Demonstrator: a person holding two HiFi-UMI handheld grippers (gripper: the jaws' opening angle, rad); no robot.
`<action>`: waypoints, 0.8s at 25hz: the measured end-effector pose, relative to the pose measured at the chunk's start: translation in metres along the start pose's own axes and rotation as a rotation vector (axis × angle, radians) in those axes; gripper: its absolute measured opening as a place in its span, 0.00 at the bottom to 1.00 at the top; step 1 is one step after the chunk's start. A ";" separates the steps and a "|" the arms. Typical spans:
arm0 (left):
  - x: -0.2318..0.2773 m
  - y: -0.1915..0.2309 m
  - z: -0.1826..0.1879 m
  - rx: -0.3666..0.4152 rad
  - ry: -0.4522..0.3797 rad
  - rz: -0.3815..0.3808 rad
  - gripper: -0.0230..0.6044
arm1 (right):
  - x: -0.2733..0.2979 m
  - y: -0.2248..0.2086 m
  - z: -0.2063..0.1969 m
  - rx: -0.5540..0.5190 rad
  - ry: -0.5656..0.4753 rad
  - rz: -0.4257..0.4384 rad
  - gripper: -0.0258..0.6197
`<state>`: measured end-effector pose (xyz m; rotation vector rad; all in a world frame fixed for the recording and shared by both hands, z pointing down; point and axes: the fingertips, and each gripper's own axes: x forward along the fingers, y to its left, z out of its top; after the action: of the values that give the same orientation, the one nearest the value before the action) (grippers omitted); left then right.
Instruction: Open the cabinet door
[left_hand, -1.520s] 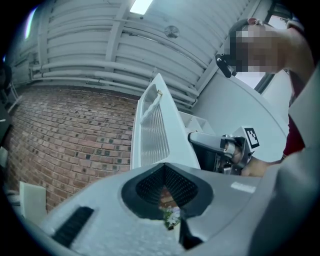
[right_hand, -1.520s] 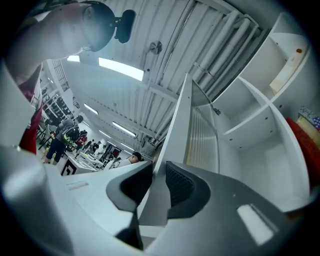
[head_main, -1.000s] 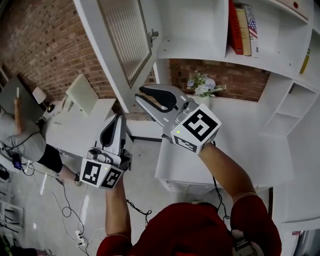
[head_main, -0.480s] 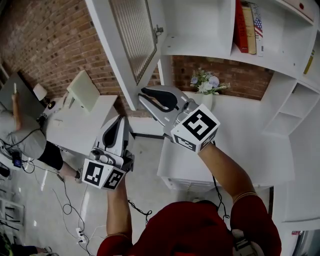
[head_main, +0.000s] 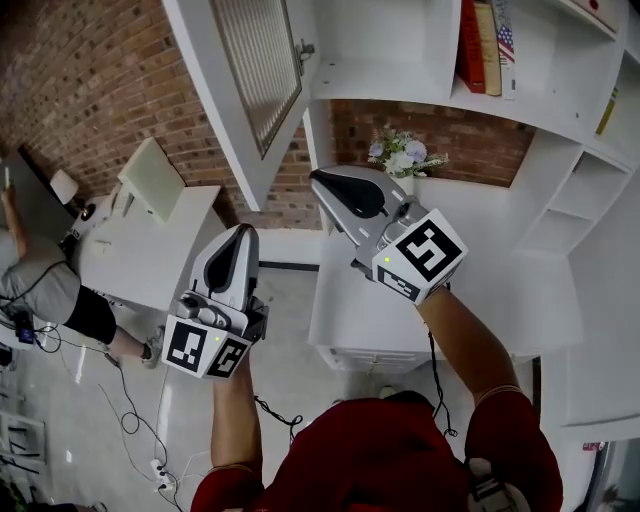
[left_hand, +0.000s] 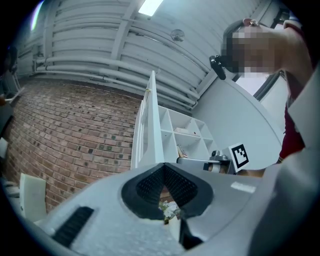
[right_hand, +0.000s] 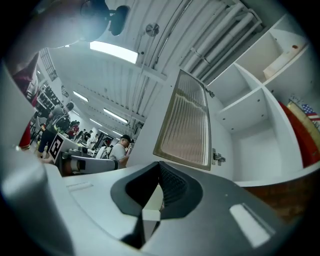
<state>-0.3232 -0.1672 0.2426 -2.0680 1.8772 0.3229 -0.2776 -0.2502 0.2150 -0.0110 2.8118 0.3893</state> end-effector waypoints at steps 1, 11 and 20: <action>0.000 -0.003 -0.001 -0.003 -0.001 -0.012 0.03 | -0.006 -0.001 -0.001 -0.013 0.008 -0.014 0.06; 0.017 -0.045 -0.020 -0.043 0.010 -0.102 0.03 | -0.073 0.002 -0.013 -0.094 0.063 -0.098 0.06; 0.057 -0.097 -0.032 -0.073 0.011 -0.121 0.03 | -0.131 -0.022 -0.019 -0.052 0.039 -0.160 0.06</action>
<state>-0.2223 -0.2239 0.2591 -2.2245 1.7614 0.3555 -0.1573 -0.2810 0.2652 -0.2551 2.8125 0.4278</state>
